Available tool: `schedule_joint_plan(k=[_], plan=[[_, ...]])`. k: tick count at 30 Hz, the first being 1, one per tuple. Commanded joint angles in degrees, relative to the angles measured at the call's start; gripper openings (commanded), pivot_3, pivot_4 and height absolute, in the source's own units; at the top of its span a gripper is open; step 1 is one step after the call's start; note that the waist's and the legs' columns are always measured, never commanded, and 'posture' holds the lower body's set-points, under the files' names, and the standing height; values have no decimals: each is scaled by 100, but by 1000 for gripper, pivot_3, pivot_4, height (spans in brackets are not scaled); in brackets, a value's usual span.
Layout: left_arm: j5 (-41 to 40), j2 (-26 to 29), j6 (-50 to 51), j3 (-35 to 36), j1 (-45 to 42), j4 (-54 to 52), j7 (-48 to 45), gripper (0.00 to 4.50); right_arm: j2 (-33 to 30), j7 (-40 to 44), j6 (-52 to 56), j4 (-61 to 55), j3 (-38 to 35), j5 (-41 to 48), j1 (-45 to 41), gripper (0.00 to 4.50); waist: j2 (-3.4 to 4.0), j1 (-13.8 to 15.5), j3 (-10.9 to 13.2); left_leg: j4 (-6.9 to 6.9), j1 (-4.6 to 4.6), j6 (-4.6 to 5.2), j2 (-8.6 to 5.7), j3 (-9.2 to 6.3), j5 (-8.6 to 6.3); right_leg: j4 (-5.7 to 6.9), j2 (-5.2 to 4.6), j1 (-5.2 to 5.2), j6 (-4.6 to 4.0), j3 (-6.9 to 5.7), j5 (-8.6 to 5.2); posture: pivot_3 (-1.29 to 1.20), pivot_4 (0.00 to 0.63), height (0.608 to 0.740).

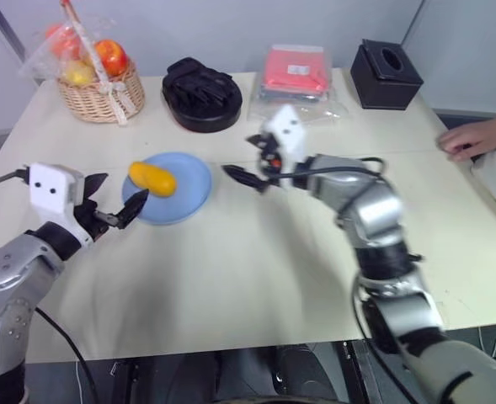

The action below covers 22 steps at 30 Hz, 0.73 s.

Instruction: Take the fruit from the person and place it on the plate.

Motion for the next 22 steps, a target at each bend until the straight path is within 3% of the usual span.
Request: schedule_joint_plan(k=[1,6,10,22], plan=[[-40,174,-19,31,-3,-81,-191,4500,-969,677,286,-1314,-682,689,510,4441,0,-5,0,0,0,1,1,1,0,-14,0,0,0,0,0,0,150,740],[-113,573,13,162,25,-41,-627,4500,-2245,1177,531,-2043,-1545,1322,1328,4441,0,-23,0,-4,6,8,27,6,-4,-35,27,11,0,2,0,0,150,740],[-104,968,-22,326,59,105,-985,4500,-2699,1275,568,-2161,-1970,1675,1664,4441,0,-8,0,-4,19,9,29,9,-5,-41,35,25,0,3,0,0,150,740],[-128,1201,-28,528,125,203,-1356,4500,-2979,1195,302,-2132,-2055,2094,2047,4441,0,51,0,-2,20,11,28,9,-6,-48,33,34,1,1,0,0,150,740]])
